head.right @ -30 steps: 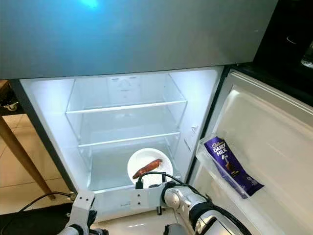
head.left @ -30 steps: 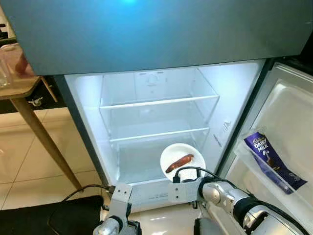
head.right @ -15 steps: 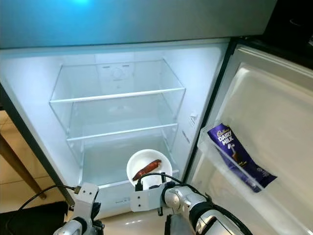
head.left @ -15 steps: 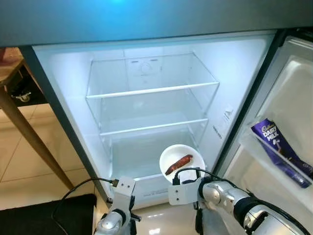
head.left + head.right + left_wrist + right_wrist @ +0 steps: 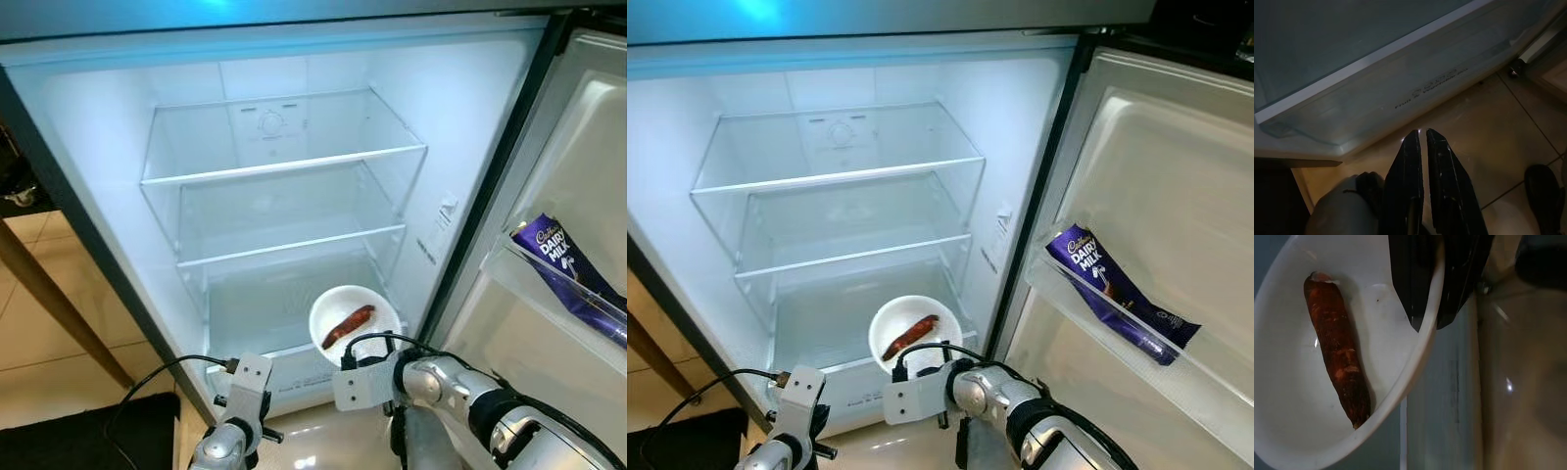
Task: Restocking fridge
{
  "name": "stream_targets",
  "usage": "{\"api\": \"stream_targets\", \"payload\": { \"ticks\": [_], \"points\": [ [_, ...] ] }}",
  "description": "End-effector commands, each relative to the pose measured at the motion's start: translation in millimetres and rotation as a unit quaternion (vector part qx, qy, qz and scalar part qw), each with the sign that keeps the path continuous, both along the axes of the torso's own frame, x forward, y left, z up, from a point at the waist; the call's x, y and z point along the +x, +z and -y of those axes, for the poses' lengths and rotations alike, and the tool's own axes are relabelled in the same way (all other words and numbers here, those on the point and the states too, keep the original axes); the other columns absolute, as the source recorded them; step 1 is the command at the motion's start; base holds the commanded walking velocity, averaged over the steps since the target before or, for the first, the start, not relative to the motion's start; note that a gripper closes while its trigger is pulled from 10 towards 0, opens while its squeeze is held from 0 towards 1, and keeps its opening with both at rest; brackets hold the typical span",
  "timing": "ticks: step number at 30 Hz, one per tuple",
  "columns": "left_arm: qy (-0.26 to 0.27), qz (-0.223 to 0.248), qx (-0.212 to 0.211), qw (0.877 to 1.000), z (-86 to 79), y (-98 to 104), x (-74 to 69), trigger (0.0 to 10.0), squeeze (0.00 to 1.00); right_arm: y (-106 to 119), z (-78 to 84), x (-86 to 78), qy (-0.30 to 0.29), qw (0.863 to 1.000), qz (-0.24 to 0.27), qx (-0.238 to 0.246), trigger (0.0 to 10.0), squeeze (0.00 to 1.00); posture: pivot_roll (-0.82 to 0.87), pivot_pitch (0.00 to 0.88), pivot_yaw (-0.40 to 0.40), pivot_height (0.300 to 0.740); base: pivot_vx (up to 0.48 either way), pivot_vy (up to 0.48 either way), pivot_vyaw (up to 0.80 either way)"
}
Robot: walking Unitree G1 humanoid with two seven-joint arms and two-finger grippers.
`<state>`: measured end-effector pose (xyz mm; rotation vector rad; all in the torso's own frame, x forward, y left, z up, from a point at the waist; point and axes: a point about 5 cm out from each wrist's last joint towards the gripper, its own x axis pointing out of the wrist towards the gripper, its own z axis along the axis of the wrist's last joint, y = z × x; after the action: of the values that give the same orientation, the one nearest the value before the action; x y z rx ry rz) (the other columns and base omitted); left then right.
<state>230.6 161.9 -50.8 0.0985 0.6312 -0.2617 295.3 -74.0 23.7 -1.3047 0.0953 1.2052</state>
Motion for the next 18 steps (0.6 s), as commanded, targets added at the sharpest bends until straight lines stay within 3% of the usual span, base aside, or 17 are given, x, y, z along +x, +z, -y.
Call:
{"api": "stream_targets", "payload": {
  "ticks": [1, 8, 14, 17, 18],
  "points": [
    [-0.003, -0.005, 0.002, 1.000, 1.2, -2, -3.4, 10.0, 0.00, 8, -4.5, 2.0, 0.018, 1.000, 0.003, 0.012, 10.0, 0.00, -0.03, 0.000, -0.039, 0.475, 0.000, 0.000, 0.00],
    [0.000, -0.006, 0.004, 1.000, -0.3, -3, -3.8, 10.0, 0.00, 31, -15.6, 4.6, 0.074, 0.997, -0.005, 0.028, 10.0, 0.00, -0.04, 0.000, -0.039, 0.475, 0.000, 0.000, 0.00],
    [0.007, 0.008, -0.002, 1.000, 0.4, 0, -0.1, 10.0, 0.00, 62, -23.9, 15.8, 0.126, 0.991, 0.032, 0.015, 10.0, 0.00, -0.04, 0.000, -0.048, 0.475, 0.000, 0.000, 0.00],
    [0.007, 0.010, -0.003, 1.000, 0.6, 1, 0.7, 10.0, 0.00, 65, -24.6, 16.0, 0.131, 0.991, 0.035, 0.011, 10.0, 0.00, -0.04, 0.000, -0.048, 0.475, 0.000, 0.000, 0.00],
    [0.017, 0.027, -0.008, 0.999, -1.6, 6, 6.7, 10.0, 0.00, 76, -27.6, 21.1, 0.138, 0.989, 0.050, 0.002, 10.0, 0.00, -0.03, 0.000, -0.056, 0.475, 0.000, 0.000, 0.00]
  ]
}}
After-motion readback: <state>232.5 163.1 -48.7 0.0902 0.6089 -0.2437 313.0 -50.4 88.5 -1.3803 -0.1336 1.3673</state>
